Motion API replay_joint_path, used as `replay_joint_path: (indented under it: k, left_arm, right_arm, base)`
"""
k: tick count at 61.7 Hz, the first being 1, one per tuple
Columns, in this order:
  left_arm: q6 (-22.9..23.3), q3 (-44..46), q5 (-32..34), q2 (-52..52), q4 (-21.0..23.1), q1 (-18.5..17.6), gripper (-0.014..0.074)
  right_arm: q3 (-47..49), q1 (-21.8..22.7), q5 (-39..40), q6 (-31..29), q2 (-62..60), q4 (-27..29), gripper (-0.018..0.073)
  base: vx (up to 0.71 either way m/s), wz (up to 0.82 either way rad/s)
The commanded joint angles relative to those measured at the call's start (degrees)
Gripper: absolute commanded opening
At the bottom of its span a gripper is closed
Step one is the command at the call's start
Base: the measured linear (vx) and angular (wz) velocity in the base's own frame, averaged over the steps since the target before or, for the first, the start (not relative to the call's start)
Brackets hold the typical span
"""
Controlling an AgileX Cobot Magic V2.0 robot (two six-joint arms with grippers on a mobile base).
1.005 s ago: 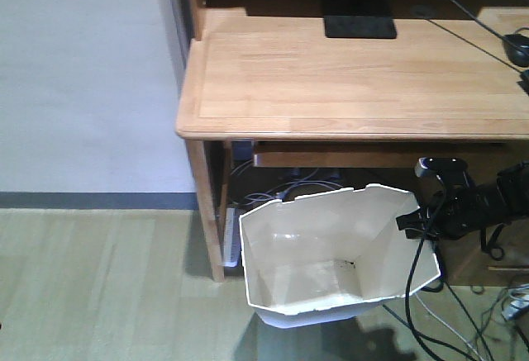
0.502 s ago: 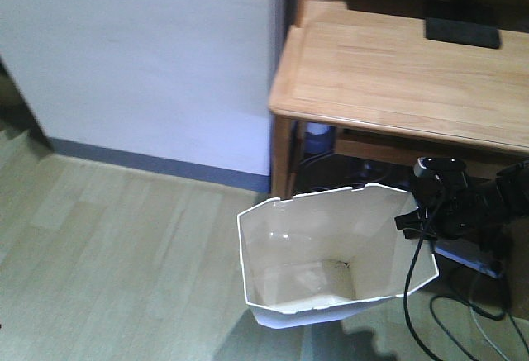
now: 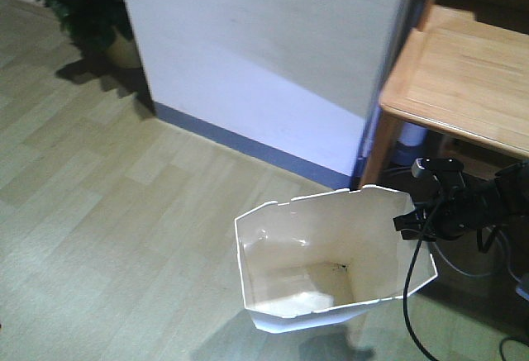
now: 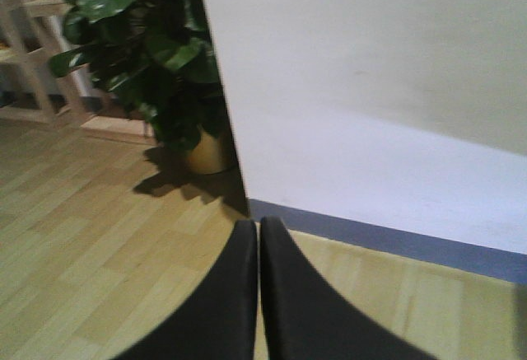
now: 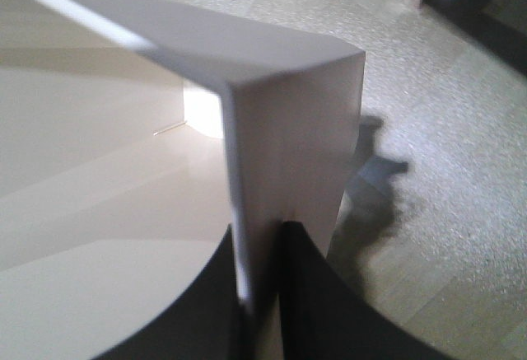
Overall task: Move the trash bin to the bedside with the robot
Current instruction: 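Drive the base, carrying the bin in the right gripper, toward the bed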
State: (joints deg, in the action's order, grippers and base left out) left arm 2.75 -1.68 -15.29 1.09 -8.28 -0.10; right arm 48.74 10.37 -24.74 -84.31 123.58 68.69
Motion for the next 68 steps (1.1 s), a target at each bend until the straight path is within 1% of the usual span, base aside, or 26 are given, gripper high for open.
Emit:
replay_joint_path:
  k: [1, 30, 68]
  left_arm:
    - [0.46, -1.65, 4.20, 0.57, 0.24, -0.35, -0.0006]
    - [0.46, -1.65, 4.20, 0.57, 0.24, -0.35, -0.0006]
    - [0.46, -1.65, 4.20, 0.57, 0.24, -0.35, -0.0006]
  right_arm:
    - [1.00, 0.22, -8.39, 0.55, -4.10, 3.34, -0.0007]
    - [1.00, 0.22, -8.39, 0.55, -4.10, 3.34, -0.0007]
    - [1.00, 0.22, -8.39, 0.55, -4.10, 3.34, -0.0007]
  base:
    - [-0.03, 0.47]
    - [0.03, 0.48]
    - [0.13, 0.69]
